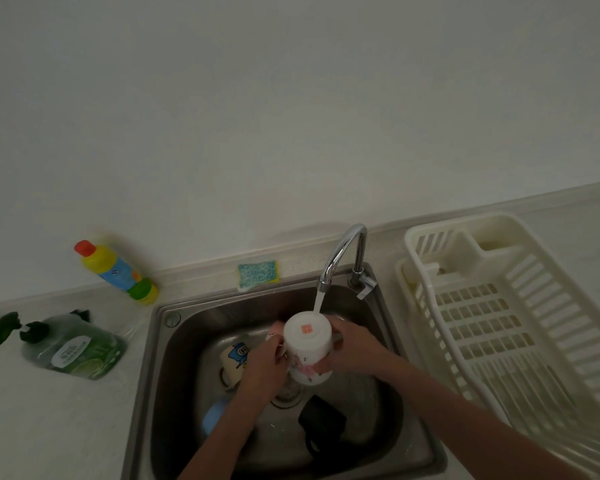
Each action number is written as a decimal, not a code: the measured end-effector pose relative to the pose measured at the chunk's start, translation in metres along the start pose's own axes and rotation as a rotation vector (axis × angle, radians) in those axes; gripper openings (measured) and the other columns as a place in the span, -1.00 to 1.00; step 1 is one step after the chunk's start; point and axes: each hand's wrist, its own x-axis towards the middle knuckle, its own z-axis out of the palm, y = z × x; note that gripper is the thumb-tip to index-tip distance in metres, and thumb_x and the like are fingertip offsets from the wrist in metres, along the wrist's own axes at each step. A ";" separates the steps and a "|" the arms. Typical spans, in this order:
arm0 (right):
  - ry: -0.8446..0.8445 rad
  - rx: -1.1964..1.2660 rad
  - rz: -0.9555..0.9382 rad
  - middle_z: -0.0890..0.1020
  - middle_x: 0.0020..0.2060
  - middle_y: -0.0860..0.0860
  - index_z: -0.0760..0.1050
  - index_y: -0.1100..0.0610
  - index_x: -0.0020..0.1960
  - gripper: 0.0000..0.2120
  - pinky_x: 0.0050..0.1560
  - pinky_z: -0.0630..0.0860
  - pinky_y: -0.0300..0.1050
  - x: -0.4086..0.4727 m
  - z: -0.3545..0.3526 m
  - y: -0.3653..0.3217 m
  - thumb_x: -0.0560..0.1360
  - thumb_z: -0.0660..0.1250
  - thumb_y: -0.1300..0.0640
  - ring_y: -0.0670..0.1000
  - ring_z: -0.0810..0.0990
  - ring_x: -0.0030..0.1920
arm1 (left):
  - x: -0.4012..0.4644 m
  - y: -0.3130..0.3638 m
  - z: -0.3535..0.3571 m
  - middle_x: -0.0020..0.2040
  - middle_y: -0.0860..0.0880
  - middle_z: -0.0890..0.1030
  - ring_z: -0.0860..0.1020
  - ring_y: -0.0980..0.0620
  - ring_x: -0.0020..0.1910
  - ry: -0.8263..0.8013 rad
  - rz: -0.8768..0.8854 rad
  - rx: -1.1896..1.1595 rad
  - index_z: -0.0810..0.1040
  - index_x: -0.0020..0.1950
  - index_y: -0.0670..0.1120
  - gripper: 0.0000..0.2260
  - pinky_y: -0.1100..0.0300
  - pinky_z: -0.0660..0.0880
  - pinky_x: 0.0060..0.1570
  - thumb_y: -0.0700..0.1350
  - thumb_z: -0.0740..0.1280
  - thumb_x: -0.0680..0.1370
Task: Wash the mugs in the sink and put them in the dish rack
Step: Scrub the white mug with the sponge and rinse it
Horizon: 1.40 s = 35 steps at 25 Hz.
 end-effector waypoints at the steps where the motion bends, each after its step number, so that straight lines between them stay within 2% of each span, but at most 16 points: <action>1: 0.000 -0.005 -0.010 0.48 0.01 -0.38 0.33 -0.21 0.26 -0.30 0.03 0.43 -0.51 0.003 0.002 -0.004 0.29 0.63 0.11 -0.44 0.47 0.00 | 0.001 -0.001 -0.004 0.10 -0.01 0.63 0.57 0.08 0.06 0.019 -0.004 -0.003 0.53 0.21 -0.07 -0.81 0.37 0.41 -0.03 -0.19 0.28 0.60; 3: 0.012 0.001 -0.016 0.51 0.08 -0.31 0.36 -0.18 0.31 -0.28 0.15 0.43 -0.37 0.009 0.002 -0.012 0.27 0.64 0.06 -0.33 0.48 0.07 | 0.003 0.002 -0.011 0.12 -0.02 0.62 0.57 0.04 0.09 0.060 -0.016 -0.026 0.51 0.24 -0.09 -0.78 0.34 0.41 -0.02 -0.20 0.31 0.59; 7: 0.036 -0.034 -0.018 0.54 0.09 -0.26 0.41 -0.11 0.37 -0.19 0.02 0.40 -0.40 0.021 -0.010 -0.024 0.19 0.66 -0.07 -0.22 0.50 0.09 | 0.015 0.013 -0.020 0.05 0.01 0.58 0.55 0.04 0.06 0.067 -0.039 -0.079 0.45 0.12 -0.07 -0.85 0.31 0.39 -0.13 -0.21 0.31 0.57; 8: 0.049 -0.044 -0.027 0.54 0.08 -0.27 0.42 -0.12 0.37 -0.18 0.04 0.42 -0.39 0.022 -0.014 -0.026 0.17 0.66 -0.08 -0.22 0.52 0.09 | 0.018 0.017 -0.021 0.07 0.01 0.58 0.56 0.02 0.09 0.064 -0.027 -0.092 0.44 0.14 -0.08 -0.84 0.29 0.43 -0.10 -0.22 0.30 0.57; 10: 0.067 -0.059 -0.023 0.56 0.10 -0.29 0.43 -0.17 0.34 -0.18 0.09 0.46 -0.34 0.023 -0.025 -0.024 0.15 0.66 -0.08 -0.23 0.54 0.10 | 0.024 0.020 -0.020 0.20 0.01 0.57 0.54 0.01 0.22 0.018 0.030 -0.120 0.42 0.32 -0.07 -0.68 0.22 0.50 0.09 -0.24 0.28 0.58; 13: 0.034 -0.067 -0.008 0.58 0.19 -0.27 0.40 -0.23 0.36 -0.14 0.23 0.51 -0.17 0.019 -0.038 -0.013 0.10 0.62 -0.12 -0.20 0.55 0.19 | 0.027 0.026 -0.015 0.36 0.01 0.49 0.45 0.03 0.34 -0.105 0.135 -0.130 0.22 0.55 0.00 -0.45 0.11 0.44 0.34 -0.25 0.26 0.59; 15: -0.016 -0.074 0.006 0.56 0.22 -0.28 0.37 -0.26 0.38 -0.12 0.28 0.51 -0.06 0.016 -0.042 -0.003 0.11 0.61 -0.16 -0.20 0.53 0.24 | 0.029 0.027 -0.008 0.38 -0.03 0.48 0.46 -0.01 0.34 -0.150 0.149 -0.091 0.19 0.57 0.03 -0.42 0.01 0.48 0.32 -0.23 0.26 0.58; 17: -0.067 -0.076 0.023 0.55 0.24 -0.27 0.36 -0.28 0.37 -0.16 0.29 0.51 0.00 0.014 -0.041 0.004 0.16 0.61 -0.17 -0.18 0.52 0.26 | 0.031 0.025 0.000 0.31 -0.05 0.50 0.50 -0.02 0.28 -0.153 0.129 -0.070 0.28 0.48 0.06 -0.48 0.00 0.54 0.24 -0.19 0.30 0.54; 20: -0.092 0.015 0.096 0.53 0.28 -0.14 0.33 -0.12 0.44 -0.22 0.26 0.51 -0.04 0.013 -0.041 0.006 0.30 0.57 -0.13 -0.09 0.52 0.25 | 0.033 0.016 0.007 0.22 -0.03 0.50 0.50 -0.03 0.21 -0.136 0.065 -0.074 0.36 0.32 0.11 -0.52 -0.01 0.57 0.15 -0.17 0.34 0.44; 22: -0.044 0.093 0.177 0.49 0.29 -0.03 0.29 -0.01 0.48 -0.27 0.20 0.48 -0.12 0.015 -0.044 0.007 0.41 0.51 -0.09 -0.02 0.51 0.24 | 0.032 0.012 0.009 0.24 -0.03 0.49 0.49 -0.02 0.23 -0.114 0.038 -0.095 0.38 0.33 0.06 -0.52 0.07 0.54 0.18 -0.26 0.34 0.46; 25: 0.104 0.193 0.287 0.52 0.24 0.04 0.34 0.04 0.44 -0.39 0.15 0.51 -0.09 0.019 -0.046 0.011 0.48 0.45 -0.08 0.00 0.53 0.20 | 0.032 0.006 0.009 0.30 -0.01 0.48 0.45 0.03 0.30 -0.091 0.026 -0.079 0.37 0.39 0.00 -0.54 0.23 0.45 0.17 -0.30 0.29 0.52; 28: 0.173 0.178 0.317 0.50 0.18 0.02 0.36 0.08 0.42 -0.50 -0.03 0.42 -0.22 0.024 -0.045 0.011 0.54 0.40 0.04 -0.01 0.50 0.16 | 0.035 0.004 0.011 0.35 0.01 0.47 0.43 0.02 0.36 -0.088 0.065 -0.063 0.35 0.41 0.03 -0.56 0.15 0.48 0.27 -0.25 0.28 0.56; 31: 0.195 0.286 0.347 0.50 0.14 0.01 0.40 0.08 0.40 -0.54 -0.19 0.40 -0.31 0.036 -0.043 0.014 0.53 0.38 0.16 -0.04 0.51 0.07 | 0.037 0.006 0.013 0.36 0.00 0.47 0.44 0.02 0.36 -0.086 0.059 -0.046 0.34 0.42 0.06 -0.56 0.10 0.50 0.27 -0.22 0.27 0.57; 35: 0.225 0.498 0.409 0.52 0.19 0.05 0.43 0.03 0.38 -0.52 -0.15 0.44 -0.20 0.049 -0.040 0.018 0.49 0.38 0.23 -0.07 0.52 0.03 | 0.039 0.007 0.016 0.34 -0.03 0.48 0.45 0.02 0.34 -0.074 0.055 -0.067 0.36 0.43 0.03 -0.56 0.22 0.45 0.20 -0.26 0.26 0.57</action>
